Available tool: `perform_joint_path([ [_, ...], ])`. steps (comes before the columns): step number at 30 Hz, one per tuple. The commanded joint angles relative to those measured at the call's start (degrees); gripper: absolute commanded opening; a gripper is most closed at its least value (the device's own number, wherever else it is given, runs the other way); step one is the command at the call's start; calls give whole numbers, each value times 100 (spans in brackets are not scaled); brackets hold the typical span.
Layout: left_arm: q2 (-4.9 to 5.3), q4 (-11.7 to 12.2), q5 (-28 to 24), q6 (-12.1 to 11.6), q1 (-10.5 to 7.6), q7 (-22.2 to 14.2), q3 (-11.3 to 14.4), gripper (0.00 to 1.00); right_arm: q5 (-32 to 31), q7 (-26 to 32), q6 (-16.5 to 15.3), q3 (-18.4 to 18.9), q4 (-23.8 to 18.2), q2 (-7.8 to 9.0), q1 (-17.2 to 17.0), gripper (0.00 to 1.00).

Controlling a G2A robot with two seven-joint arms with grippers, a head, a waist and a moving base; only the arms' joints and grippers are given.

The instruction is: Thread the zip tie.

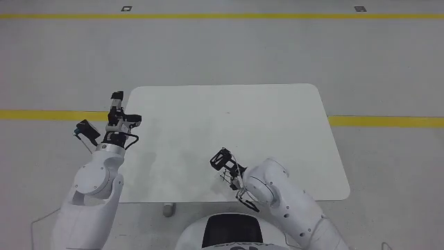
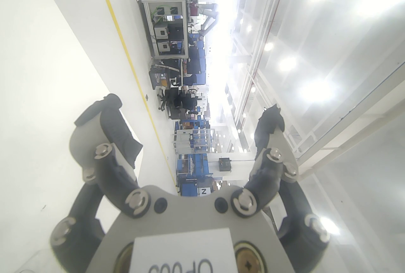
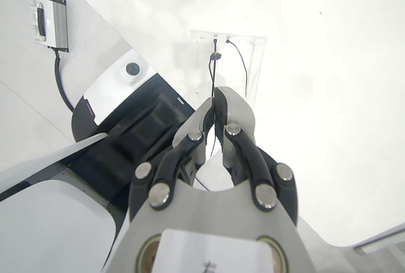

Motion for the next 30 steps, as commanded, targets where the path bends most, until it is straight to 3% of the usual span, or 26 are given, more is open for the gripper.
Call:
perform_joint_path([
  [1,0,0,0,0,0,0,0,100,56,-6,22,-24,126,-4,61,0],
  [10,0,0,0,0,0,0,0,100,229,-19,99,-132,483,-14,279,0],
  [16,0,0,0,0,0,0,0,100,314,-75,137,-16,221,34,214,0],
  [21,0,0,0,0,0,0,0,100,821,-209,-182,592,-338,181,-143,0],
  [28,0,0,0,0,0,0,0,100,2270,-608,-1018,1780,-773,405,-720,0],
  [30,0,0,0,0,0,0,0,100,2684,-694,-1055,1989,-843,459,-830,0],
])
